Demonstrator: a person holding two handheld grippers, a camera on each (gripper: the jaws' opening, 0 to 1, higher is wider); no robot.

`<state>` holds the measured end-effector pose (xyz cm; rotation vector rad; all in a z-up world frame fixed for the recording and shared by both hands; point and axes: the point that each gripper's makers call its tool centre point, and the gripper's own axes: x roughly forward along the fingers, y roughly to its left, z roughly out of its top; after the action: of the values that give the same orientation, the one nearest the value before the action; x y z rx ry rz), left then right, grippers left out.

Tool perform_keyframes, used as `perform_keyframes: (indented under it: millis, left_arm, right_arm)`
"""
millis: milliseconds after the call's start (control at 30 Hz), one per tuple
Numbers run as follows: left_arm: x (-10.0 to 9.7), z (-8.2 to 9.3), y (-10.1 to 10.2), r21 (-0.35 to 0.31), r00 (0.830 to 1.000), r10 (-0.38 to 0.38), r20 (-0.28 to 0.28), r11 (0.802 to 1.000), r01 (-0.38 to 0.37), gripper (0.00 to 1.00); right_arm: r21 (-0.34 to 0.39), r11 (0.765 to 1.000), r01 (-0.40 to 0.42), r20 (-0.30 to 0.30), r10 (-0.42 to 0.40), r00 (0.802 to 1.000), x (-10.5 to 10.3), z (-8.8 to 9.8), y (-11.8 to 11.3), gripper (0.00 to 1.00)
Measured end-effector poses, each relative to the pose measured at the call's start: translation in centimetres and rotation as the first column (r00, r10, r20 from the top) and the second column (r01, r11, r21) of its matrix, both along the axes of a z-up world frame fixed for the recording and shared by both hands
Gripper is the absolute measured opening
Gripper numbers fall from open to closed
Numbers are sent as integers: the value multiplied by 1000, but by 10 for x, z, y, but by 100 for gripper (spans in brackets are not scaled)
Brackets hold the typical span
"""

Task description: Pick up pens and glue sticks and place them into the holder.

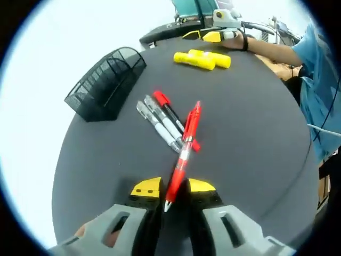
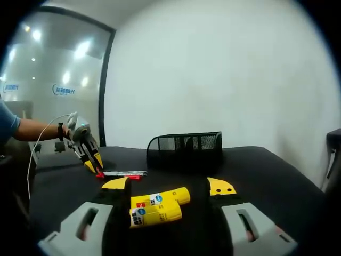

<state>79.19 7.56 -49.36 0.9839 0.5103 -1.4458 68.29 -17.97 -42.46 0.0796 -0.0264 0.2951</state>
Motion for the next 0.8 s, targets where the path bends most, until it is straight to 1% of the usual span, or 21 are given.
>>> perform_keyframes:
  millis: [100,200,267,367,433,600,800]
  left_arm:
    - [-1,0,0,15,1000,-3,-30,1000,3,13]
    - [-4,-2,1,42,997,-5,-71,999,8,10]
    - [-5,-2,1,54,997,-6,-81,999,10,8]
    - [-8,-2,2,76,997,-23,-75,997,29,6]
    - [-9,0,2,78,997,-27,-66,996,32,5]
    - [-11,15,1,56,998,-34,-50,998,37,4]
    - [-21,42,-9,-9,999,-45,-31,999,44,4]
  right_arm:
    - [2,1000,2,-1,-2,1000,0,0,-1,51]
    - [6,1000,3,0,-3,1000,0,0,-1,51]
    - [8,1000,4,0,-4,1000,0,0,-1,51]
    - [7,1000,3,-1,-3,1000,0,0,-2,51]
    - [5,1000,4,-1,-4,1000,1,0,-2,51]
    - [8,1000,3,-2,-3,1000,1,0,-3,51]
    - [12,1000,3,-1,-3,1000,2,0,-3,51]
